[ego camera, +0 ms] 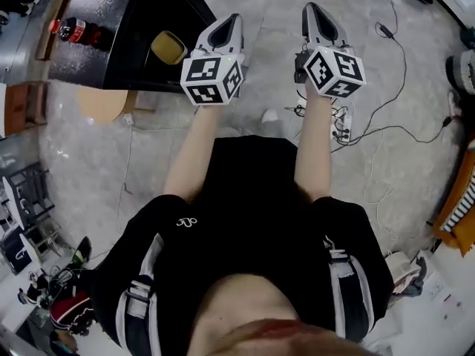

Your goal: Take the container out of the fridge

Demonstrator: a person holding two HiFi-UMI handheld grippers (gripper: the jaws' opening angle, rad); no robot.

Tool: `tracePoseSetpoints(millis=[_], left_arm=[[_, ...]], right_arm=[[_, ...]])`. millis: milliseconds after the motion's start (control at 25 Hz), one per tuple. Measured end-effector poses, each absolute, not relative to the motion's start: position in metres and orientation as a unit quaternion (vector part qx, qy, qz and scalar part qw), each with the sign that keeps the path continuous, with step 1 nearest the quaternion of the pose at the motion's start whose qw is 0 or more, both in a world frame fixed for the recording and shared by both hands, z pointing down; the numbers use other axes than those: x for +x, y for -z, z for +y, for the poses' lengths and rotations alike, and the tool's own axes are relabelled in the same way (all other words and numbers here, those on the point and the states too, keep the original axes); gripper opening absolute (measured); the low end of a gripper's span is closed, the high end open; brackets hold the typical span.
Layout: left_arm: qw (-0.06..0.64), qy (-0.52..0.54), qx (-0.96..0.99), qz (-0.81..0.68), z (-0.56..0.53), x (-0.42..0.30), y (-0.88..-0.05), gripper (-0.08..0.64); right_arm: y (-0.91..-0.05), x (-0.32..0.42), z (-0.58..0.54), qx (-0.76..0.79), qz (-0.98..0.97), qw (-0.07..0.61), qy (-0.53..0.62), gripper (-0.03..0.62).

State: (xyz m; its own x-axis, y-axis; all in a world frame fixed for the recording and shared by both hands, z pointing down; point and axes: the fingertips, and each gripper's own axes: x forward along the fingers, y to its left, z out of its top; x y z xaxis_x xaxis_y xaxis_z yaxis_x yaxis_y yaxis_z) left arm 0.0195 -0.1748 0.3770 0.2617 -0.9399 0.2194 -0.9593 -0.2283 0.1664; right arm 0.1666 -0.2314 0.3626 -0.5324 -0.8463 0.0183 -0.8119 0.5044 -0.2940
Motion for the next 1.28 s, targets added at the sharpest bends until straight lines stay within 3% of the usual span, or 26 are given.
tracePoseSetpoints(millis=[240,800,1280], left_arm=[[0.176,-0.075,0.76,-0.622,-0.185,-0.011,-0.421,0.008],[0.293,-0.071,0.723,-0.622,-0.204,-0.053,-0.509,0.008],[0.345,-0.046,0.6,-0.721,-0.148,-0.185,-0.552,0.008]], right_arm=[[-0.418,0.116,-0.241,-0.443,0.877,0.024,0.184,0.012],[-0.482,0.06,-0.254,-0.384,0.905,-0.101,0.152,0.012],[-0.571,-0.14,-0.209,-0.135,0.954,-0.26,0.053,0.014]])
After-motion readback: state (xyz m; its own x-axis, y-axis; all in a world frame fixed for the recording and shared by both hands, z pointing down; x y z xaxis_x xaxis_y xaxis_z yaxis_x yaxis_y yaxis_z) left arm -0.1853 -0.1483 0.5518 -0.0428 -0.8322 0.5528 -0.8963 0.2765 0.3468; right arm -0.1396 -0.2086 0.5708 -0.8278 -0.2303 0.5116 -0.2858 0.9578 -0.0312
